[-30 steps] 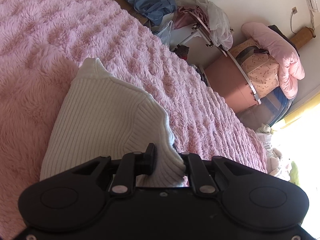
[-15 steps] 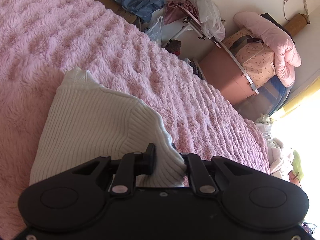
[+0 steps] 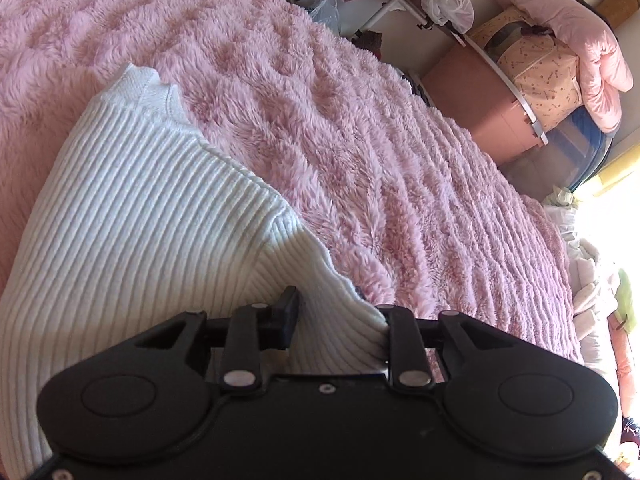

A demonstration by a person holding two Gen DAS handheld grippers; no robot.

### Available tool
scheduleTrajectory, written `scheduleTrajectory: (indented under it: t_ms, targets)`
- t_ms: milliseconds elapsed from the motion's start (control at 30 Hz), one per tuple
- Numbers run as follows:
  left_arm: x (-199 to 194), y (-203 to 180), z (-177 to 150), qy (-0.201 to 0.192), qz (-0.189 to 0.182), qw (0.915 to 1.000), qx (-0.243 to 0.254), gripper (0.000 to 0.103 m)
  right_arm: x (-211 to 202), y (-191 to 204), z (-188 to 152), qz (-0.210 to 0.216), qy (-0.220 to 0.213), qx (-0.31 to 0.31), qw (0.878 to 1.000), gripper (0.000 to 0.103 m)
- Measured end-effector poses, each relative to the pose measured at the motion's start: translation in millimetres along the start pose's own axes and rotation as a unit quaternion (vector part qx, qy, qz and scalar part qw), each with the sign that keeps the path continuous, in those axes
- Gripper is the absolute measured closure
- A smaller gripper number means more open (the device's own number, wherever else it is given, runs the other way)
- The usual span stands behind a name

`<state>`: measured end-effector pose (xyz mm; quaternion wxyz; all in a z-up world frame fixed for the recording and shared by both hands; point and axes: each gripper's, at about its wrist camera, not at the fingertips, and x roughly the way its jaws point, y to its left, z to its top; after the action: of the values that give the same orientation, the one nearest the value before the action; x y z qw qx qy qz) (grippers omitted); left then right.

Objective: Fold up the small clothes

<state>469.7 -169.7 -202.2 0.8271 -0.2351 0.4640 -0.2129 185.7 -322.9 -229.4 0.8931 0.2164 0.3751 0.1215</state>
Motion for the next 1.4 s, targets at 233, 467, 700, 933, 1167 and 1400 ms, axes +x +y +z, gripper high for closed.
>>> scheduleTrajectory:
  t_ms: [233,467,700,933,1167,1400]
  targets:
    - [-31,-41,16,-0.021,-0.011,0.9973,0.069,0.064,-10,-6,1,0.005,-0.005,0.010,1.000,0.081]
    - [-102,-33,1,-0.040,-0.010,0.9937,0.104,0.063,-33,-19,36,0.022,-0.052,0.053,0.997,0.081]
    - [-139,23,-50,-0.030,-0.002,0.9977,0.061,0.063,-3,-48,87,0.054,-0.053,0.126,0.989,0.071]
    - [-137,56,-84,-0.003,-0.017,0.9995,0.027,0.063,38,-62,88,0.078,-0.016,0.207,0.975,0.070]
    - [-122,48,-97,0.009,-0.049,0.9984,0.026,0.063,25,-42,111,0.052,-0.034,0.154,0.986,0.084]
    - [-94,41,-104,0.032,-0.053,0.9979,0.020,0.063,32,-55,126,0.001,-0.026,0.121,0.992,0.101]
